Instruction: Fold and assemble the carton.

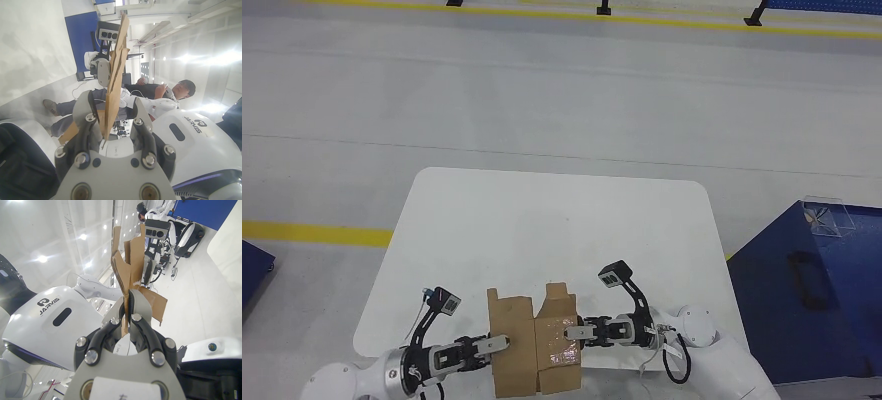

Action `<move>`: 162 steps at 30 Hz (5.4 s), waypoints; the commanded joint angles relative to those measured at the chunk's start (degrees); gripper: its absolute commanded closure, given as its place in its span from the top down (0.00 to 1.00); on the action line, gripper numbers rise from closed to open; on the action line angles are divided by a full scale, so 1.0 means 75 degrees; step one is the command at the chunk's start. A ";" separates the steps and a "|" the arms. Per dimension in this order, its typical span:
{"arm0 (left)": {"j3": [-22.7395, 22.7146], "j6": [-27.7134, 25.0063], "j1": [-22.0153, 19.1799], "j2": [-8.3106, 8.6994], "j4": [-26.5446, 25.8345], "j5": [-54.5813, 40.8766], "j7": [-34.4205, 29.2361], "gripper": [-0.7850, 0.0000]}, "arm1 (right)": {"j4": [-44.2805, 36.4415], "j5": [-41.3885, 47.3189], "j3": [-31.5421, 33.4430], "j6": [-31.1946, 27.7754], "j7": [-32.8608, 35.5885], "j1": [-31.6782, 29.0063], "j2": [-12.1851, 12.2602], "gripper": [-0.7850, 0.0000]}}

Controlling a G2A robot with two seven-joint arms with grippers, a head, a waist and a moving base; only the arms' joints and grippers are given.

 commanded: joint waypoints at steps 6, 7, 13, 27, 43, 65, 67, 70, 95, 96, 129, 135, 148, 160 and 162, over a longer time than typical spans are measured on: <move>-0.0015 -0.0011 -0.0015 0.0010 0.0019 0.0040 -0.0013 0.00 | -0.0001 0.0002 0.0001 -0.0001 -0.0001 -0.0001 0.0001 1.00; -0.0015 -0.0011 -0.0015 0.0010 0.0019 0.0040 -0.0013 0.00 | -0.0001 0.0002 0.0001 -0.0001 -0.0001 -0.0001 0.0001 1.00; -0.0015 -0.0011 -0.0015 0.0010 0.0019 0.0040 -0.0013 0.00 | -0.0001 0.0002 0.0001 -0.0001 -0.0001 -0.0001 0.0001 1.00; 0.1460 -0.2340 -0.0440 -0.0372 0.0607 -0.2060 0.2556 0.00 | -0.0824 -0.0496 0.1116 -0.1781 -0.1781 -0.0714 0.0119 1.00; 0.3558 -0.4068 -0.1290 -0.0884 0.2109 -0.3408 0.3155 0.00 | -0.0974 -0.1354 0.0837 -0.2240 -0.2240 -0.0896 0.0217 1.00; 0.3422 -0.3516 -0.1271 -0.0940 0.2398 -0.3978 0.2720 0.00 | -0.0399 -0.1290 -0.0132 -0.2343 -0.2344 -0.0248 0.0207 0.00; 0.3406 -0.3475 -0.1264 -0.0943 0.2424 -0.3984 0.2679 0.00 | -0.0356 -0.1261 -0.0168 -0.2343 -0.2344 -0.0218 0.0198 0.00; 0.3297 -0.3473 -0.1280 -0.0955 0.2478 -0.4191 0.2760 1.00 | -0.0291 -0.1197 -0.0170 -0.2328 -0.2329 -0.0176 0.0191 0.00; 0.1902 -0.3605 -0.1293 -0.0820 0.2612 -0.3199 0.2415 1.00 | -0.2127 -0.6677 0.0740 -0.0051 -0.1457 -0.0550 0.0659 0.00; 0.1956 -0.3528 -0.1334 -0.0814 0.2544 -0.2981 0.2296 1.00 | -0.2199 -0.6773 0.0682 -0.0073 -0.1397 -0.0571 0.0664 0.00; 0.2163 -0.0809 -0.2216 -0.0553 0.2766 -0.0196 0.1697 1.00 | -0.2545 -0.6035 0.0722 -0.0172 -0.1781 -0.0732 0.0801 0.00; 0.1220 -0.1824 -0.1551 -0.0372 0.1533 0.1949 0.2864 1.00 | -0.2125 -0.5419 0.1004 -0.0198 -0.1561 -0.0594 0.0868 0.00; 0.0467 -0.0160 -0.0108 -0.0094 -0.1129 0.6642 0.3034 1.00 | -0.1744 -0.4448 0.1281 -0.0308 -0.1378 -0.0441 0.0941 0.00; 0.1148 0.0622 -0.0599 -0.0030 -0.1002 0.7138 0.2159 0.93 | -0.1900 -0.4186 0.1025 -0.0483 -0.1063 -0.0505 0.0955 0.00; 0.1294 0.0714 -0.0730 -0.0026 -0.0939 0.7249 0.2083 0.93 | -0.1944 -0.4195 0.0957 -0.0497 -0.0964 -0.0479 0.0955 0.00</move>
